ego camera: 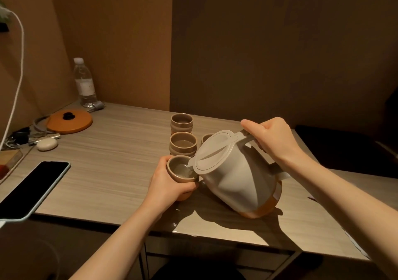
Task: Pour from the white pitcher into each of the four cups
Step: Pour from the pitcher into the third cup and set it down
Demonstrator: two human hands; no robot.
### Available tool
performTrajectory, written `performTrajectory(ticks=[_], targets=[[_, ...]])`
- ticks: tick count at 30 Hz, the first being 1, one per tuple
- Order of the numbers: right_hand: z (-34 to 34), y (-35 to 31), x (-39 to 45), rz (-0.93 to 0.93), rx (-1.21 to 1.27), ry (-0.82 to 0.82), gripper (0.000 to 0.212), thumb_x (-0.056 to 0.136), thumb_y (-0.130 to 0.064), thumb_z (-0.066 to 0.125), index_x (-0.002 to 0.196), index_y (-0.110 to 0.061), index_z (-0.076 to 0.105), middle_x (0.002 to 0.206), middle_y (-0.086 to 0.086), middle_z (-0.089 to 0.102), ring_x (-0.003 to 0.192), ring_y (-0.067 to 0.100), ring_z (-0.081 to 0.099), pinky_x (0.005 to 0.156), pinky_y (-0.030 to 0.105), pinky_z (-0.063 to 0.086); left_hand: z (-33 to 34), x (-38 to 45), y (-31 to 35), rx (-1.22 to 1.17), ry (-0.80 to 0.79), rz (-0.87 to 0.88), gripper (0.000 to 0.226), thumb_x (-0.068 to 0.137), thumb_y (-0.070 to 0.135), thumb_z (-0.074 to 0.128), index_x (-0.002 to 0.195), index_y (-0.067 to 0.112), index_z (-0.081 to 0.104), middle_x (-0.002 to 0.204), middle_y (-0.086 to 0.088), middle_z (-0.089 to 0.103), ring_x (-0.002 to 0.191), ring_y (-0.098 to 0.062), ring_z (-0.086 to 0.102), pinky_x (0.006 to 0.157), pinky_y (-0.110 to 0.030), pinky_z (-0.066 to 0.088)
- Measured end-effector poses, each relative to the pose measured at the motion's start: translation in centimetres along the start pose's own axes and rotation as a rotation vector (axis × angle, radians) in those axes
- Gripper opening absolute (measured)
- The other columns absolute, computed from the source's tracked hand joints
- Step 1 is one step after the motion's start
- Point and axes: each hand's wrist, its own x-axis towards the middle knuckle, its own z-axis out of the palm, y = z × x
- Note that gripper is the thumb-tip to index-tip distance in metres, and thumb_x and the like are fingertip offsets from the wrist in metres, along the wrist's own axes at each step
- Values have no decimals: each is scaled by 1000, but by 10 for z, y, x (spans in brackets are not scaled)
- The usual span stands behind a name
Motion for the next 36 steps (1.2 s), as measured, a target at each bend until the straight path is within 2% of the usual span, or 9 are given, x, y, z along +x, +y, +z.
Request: performTrajectory(ticks=[4,7,11,15,20,23,25,34,36], targets=[[-7,11,-2,13,47,6,67,79,-53,59,48,5,49,45,10,40,46,18,38,60,42,41,3,-2,5,-27,-9,-7,81,49,25,94,116,33,49,108,12,62,101,-8,60,68,-15,46],[-13,20,-4,30,127,4,77,75,-57,58,60,17,50,50,13,40,46,19,35,58,36,35,7,-2,10,-27,-15,5,83,49,25,94,117,33,48,110,14,60,103,-7,58,74,-18,47],[-22,31,-10,46,246,52,65,87,-39,63,59,19,52,48,11,41,40,12,35,54,28,35,12,-3,17,-17,-14,19,85,48,26,95,119,31,47,110,15,59,104,-6,56,80,-22,47],[-30,42,-17,117,365,106,58,90,-28,63,60,20,53,44,6,38,37,9,33,46,19,32,17,-6,27,-13,-17,32,83,49,27,95,116,36,46,107,22,55,101,0,54,75,-18,45],[-39,58,-25,265,524,192,47,90,-27,64,50,-5,50,39,-4,36,38,7,31,44,23,27,25,-6,38,-26,-48,44,84,51,23,95,119,32,46,109,18,56,100,0,54,76,-18,46],[-42,65,-30,344,581,250,48,90,-28,63,47,-10,51,39,-6,37,38,6,33,45,24,27,29,-5,44,-23,-52,47,86,51,25,95,122,30,47,112,15,56,103,-4,54,83,-25,49],[-45,69,-33,365,630,277,51,90,-28,63,43,-16,51,39,-7,37,38,5,33,45,24,27,34,-2,48,-28,-55,50,84,52,26,94,122,29,47,113,13,56,105,-7,54,80,-22,48],[-68,63,-24,366,718,397,43,88,-35,64,49,-19,57,48,-3,44,45,7,38,48,25,29,53,20,84,-115,-38,60,82,52,24,95,120,30,49,106,17,57,99,-4,56,75,-26,53],[-74,61,-20,369,731,421,43,87,-35,64,48,-19,56,48,-3,42,44,8,37,48,25,28,56,28,94,-98,-39,83,82,53,26,94,122,29,48,107,16,57,98,-3,55,70,-21,49]])
